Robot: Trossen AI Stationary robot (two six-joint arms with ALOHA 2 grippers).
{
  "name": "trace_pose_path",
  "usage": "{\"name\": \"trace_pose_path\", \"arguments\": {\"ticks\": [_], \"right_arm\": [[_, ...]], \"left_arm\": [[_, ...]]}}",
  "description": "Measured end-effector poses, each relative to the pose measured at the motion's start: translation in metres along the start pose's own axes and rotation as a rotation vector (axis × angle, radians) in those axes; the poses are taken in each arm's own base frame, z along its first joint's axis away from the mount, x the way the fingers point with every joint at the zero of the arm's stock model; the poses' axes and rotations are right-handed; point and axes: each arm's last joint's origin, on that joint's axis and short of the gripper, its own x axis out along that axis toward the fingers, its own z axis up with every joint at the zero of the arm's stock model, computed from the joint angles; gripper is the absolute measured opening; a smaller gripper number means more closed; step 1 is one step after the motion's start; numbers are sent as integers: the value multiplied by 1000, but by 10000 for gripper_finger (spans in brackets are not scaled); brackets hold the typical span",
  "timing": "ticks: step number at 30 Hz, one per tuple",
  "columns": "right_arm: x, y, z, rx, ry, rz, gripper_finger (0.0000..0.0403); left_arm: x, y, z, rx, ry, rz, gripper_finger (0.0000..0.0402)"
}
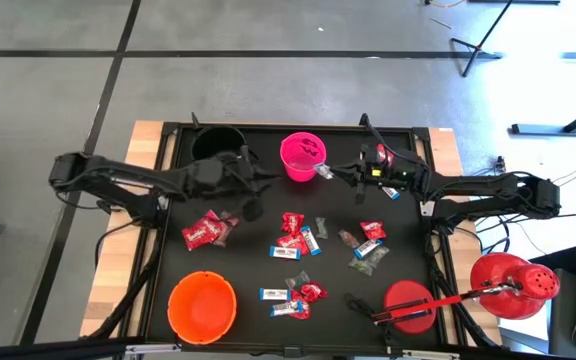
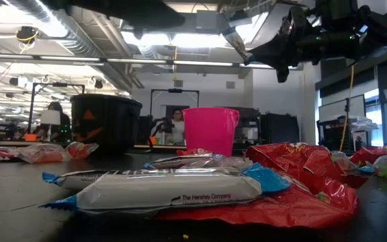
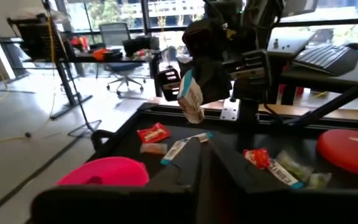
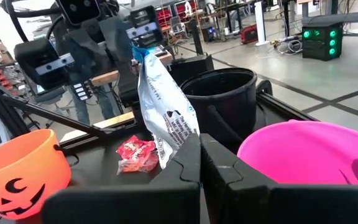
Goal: Organize candy in baskets
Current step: Put the white chocolate bar into the black bucket
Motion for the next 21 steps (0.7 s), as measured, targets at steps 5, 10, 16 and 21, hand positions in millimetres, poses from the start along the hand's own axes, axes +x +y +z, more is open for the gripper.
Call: {"name": "trace_pose_path", "arguments": {"ticks": [5, 10, 16, 21], "right_arm": [[0, 1, 1, 29, -3, 22, 0], [0, 2, 0, 51, 8, 53, 0], [0, 2, 0, 51, 10, 54, 0], [0, 2, 0, 52, 16, 63, 0]], "left_arm": [[32, 4, 3, 1, 25, -29, 98], [55, 6, 0, 60, 38, -55, 158], [75, 0, 0, 98, -9, -86, 213], [89, -2, -1, 91, -46, -79, 235]]}}
